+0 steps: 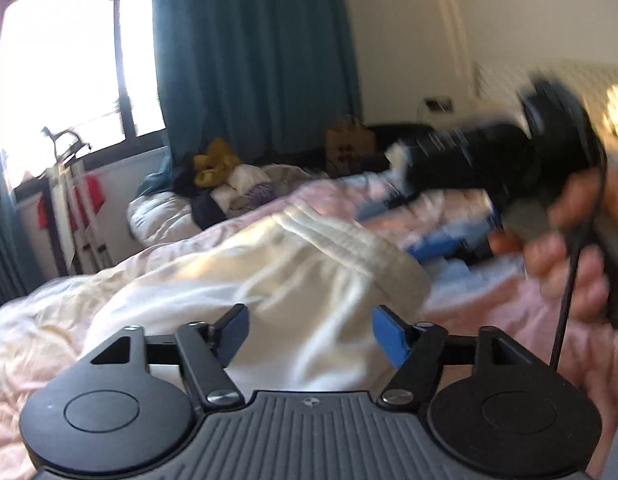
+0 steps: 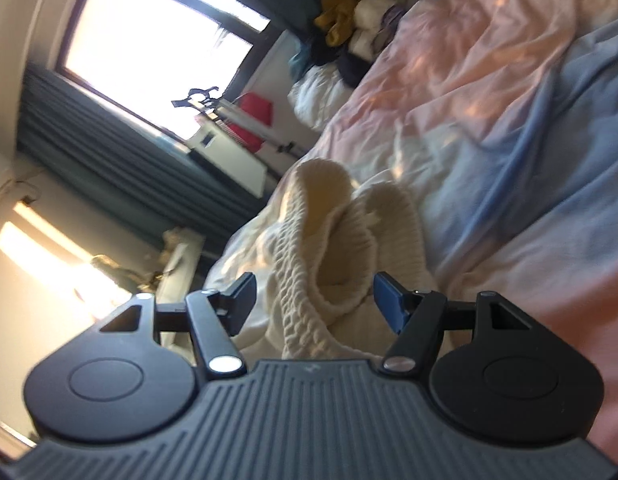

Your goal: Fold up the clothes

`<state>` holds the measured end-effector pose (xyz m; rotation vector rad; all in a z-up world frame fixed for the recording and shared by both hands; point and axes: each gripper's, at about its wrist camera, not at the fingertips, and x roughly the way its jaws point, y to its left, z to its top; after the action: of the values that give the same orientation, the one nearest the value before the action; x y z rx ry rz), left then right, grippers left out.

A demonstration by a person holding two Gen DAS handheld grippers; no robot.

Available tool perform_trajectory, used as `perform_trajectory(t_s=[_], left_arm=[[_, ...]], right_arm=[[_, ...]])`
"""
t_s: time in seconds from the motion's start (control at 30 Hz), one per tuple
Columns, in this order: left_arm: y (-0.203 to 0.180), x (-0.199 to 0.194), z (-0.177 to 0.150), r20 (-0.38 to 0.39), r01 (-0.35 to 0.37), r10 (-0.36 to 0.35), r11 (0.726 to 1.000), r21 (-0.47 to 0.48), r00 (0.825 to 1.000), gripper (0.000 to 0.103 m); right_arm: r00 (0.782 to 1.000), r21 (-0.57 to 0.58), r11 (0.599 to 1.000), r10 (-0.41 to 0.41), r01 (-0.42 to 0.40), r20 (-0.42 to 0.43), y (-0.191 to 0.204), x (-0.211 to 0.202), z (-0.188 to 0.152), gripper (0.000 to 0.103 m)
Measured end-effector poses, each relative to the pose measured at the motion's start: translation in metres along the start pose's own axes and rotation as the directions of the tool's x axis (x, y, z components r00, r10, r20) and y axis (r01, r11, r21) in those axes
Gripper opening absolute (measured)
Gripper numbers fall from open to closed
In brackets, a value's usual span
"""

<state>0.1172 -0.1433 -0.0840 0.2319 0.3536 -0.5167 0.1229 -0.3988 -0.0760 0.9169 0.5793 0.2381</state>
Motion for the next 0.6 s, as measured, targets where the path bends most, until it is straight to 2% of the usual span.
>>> perform_trajectory(t_s=[0.03,0.1,0.17,0.23,0.33,0.47,0.53,0.6], left_arm=[[0.01,-0.007,0.004,0.005,-0.004,0.004,0.999,-0.046,1.0,0.082],[0.034,-0.019,0.007,0.001,-0.015,0.016,0.99,-0.138,1.0,0.084],[0.064,-0.027,0.004,-0.012,-0.037,0.035,0.972,-0.231,0.999,0.087],[0.096,-0.032,-0.002,-0.033,-0.069,0.061,0.943,-0.327,0.998,0.088],[0.144,-0.032,-0.015,-0.096,-0.113,0.076,0.862,-0.494,0.993,0.091],[0.189,-0.026,-0.045,-0.141,-0.1,0.0,0.705,-0.702,0.99,0.091],[0.195,-0.019,-0.052,-0.164,-0.114,-0.012,0.673,-0.73,0.986,0.091],[0.198,-0.011,-0.058,-0.194,-0.133,-0.021,0.657,-0.742,0.981,0.091]], right_arm=[[1.0,-0.005,1.0,-0.015,0.015,0.013,0.001,-0.002,-0.002,0.07],[0.999,-0.013,0.999,-0.036,0.036,0.036,0.004,-0.005,-0.006,0.081],[0.997,-0.002,0.998,-0.059,0.059,0.042,0.004,-0.004,-0.009,0.081],[0.995,0.007,0.996,-0.084,0.084,0.046,0.005,-0.003,-0.012,0.081],[0.988,-0.039,0.988,-0.147,0.149,0.044,0.008,0.007,-0.021,0.081],[0.972,-0.101,0.967,-0.229,0.233,0.047,0.011,0.021,-0.033,0.083],[0.962,-0.131,0.953,-0.268,0.272,0.048,0.012,0.029,-0.039,0.088],[0.969,-0.115,0.962,-0.246,0.247,0.024,0.007,0.034,-0.039,0.088]])
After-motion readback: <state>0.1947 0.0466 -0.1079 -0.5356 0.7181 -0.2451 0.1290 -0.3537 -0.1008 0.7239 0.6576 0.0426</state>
